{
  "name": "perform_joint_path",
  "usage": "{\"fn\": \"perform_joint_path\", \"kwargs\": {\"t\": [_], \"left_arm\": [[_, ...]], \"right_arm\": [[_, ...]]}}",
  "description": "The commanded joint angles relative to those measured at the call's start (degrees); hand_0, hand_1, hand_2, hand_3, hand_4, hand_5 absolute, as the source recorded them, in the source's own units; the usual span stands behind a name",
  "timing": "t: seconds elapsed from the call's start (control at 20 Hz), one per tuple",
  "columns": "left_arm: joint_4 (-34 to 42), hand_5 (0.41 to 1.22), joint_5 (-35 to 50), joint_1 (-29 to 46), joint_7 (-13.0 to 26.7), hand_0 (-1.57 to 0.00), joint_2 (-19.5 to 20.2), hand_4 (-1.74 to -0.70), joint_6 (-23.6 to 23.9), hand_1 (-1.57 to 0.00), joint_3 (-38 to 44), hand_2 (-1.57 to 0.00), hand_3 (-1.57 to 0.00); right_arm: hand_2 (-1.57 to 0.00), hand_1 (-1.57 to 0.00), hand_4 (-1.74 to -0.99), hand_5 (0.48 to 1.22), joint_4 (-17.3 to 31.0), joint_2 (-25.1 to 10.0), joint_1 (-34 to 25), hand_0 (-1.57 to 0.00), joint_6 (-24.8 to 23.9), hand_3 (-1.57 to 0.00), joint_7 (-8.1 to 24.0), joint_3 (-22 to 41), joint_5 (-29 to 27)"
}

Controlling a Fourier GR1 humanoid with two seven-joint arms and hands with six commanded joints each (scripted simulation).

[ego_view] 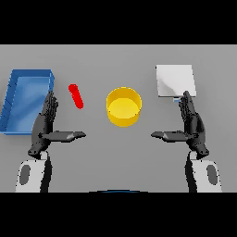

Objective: Pick up the red beaker and tilt it to pour out 1 green nut into yellow bowl. Pick up the yellow bowl and place it on the metallic measuring scale.

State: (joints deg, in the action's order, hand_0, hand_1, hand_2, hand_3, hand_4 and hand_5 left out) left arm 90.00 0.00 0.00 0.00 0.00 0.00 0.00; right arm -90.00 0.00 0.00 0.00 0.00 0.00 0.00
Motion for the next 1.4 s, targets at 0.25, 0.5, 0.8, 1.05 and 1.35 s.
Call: {"fn": "perform_joint_path", "kwargs": {"t": [0.25, 0.5, 0.8, 1.05, 1.35], "left_arm": [[0.46, 0.660, 0.72, 0.43, 0.01, 0.00, 0.50, -1.14, -0.34, 0.00, 0.48, 0.00, 0.00], [10.98, 0.660, -7.32, 7.30, 0.66, 0.00, 4.43, -1.14, -1.82, 0.00, -6.47, 0.00, 0.00], [8.32, 0.648, -7.18, 4.59, 4.96, 0.00, 4.60, -1.14, -2.34, 0.00, -6.21, 0.00, 0.00], [-3.51, 0.650, -6.75, -3.52, 2.95, 0.00, 4.73, -1.18, -2.56, 0.00, -3.29, 0.00, 0.00], [-15.46, 0.637, -7.37, -13.06, -1.04, 0.00, 5.04, -1.18, -2.70, 0.00, -1.14, 0.00, 0.00]], "right_arm": [[0.00, 0.00, -1.071, 0.578, 0.57, 1.06, -1.11, 0.00, -0.84, 0.00, 0.19, 0.86, 1.03], [0.00, 0.00, -1.071, 0.581, -5.19, -2.68, 3.00, 0.00, -5.48, 0.00, -4.32, 8.29, 17.63], [0.00, 0.00, -1.163, 0.624, -6.27, -2.96, 3.25, 0.00, -3.15, 0.00, -5.37, 7.95, 14.78], [0.00, 0.00, -1.215, 0.628, -5.94, -2.82, 2.15, 0.00, -1.61, 0.00, -4.21, 7.17, 12.25], [0.00, 0.00, -1.227, 0.625, -5.28, -2.76, 3.49, 0.00, -1.36, 0.00, -5.61, 7.12, 12.04]]}}
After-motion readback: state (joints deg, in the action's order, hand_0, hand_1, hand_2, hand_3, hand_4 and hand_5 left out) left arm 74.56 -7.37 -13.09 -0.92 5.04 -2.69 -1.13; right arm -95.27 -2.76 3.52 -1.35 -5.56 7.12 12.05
